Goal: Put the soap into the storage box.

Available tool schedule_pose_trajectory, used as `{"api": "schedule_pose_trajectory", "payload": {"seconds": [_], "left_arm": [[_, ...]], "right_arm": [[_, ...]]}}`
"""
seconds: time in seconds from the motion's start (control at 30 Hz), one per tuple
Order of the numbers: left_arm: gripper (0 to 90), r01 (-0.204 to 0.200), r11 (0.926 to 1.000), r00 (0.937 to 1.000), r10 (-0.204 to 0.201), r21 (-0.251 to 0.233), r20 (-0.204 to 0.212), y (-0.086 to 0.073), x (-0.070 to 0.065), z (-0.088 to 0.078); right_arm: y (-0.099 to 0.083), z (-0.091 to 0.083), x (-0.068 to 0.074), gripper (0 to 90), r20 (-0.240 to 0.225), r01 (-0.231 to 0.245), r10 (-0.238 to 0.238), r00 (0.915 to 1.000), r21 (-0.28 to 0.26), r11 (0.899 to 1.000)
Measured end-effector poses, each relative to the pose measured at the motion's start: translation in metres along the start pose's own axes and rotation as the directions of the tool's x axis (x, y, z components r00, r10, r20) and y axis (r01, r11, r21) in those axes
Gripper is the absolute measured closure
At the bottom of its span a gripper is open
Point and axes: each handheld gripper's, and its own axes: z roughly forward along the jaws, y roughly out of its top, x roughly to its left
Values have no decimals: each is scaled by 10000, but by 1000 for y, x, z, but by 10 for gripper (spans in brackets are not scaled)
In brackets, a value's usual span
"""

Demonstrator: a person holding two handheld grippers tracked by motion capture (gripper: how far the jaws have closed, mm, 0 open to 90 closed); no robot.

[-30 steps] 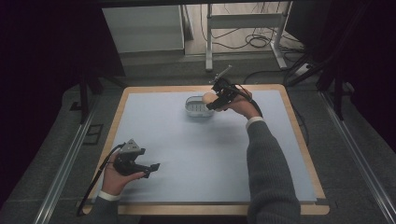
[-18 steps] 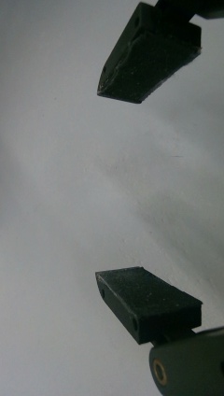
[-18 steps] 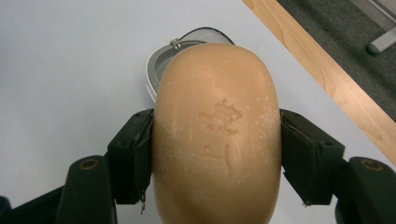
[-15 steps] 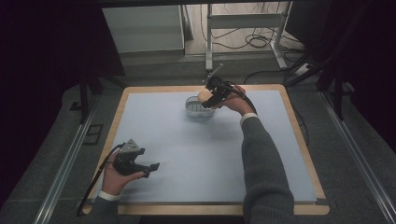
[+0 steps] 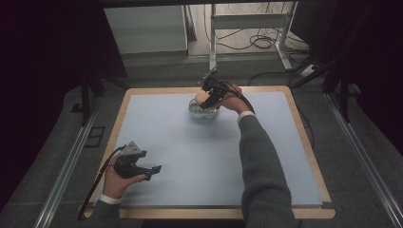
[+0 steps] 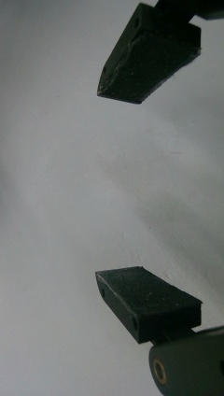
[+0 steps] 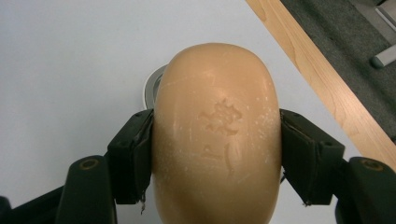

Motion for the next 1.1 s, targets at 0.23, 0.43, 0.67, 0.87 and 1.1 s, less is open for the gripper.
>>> {"api": "schedule_pose_trajectory", "payload": {"seconds": [0.23,0.43,0.67,0.87,1.1], "left_arm": [[114,42,10000,10000,-42,-7,11,-1,1,0],[114,52,10000,10000,-52,-17,7,-1,2,0],[114,45,10000,10000,-45,-39,-11,-1,2,0],[115,31,10000,10000,-31,-15,-11,-1,2,0],[116,-11,10000,10000,11,-8,19,-1,1,0]], "right_arm": [[1,14,-3,322,86,315,-317,9995,216,9993],[0,21,-4,322,111,353,-356,9993,284,9990],[-1,26,-2,321,199,486,-496,9986,483,9976],[-2,28,1,314,367,545,-563,9977,476,9974],[1,16,5,302,260,269,-272,9993,107,9996]]}}
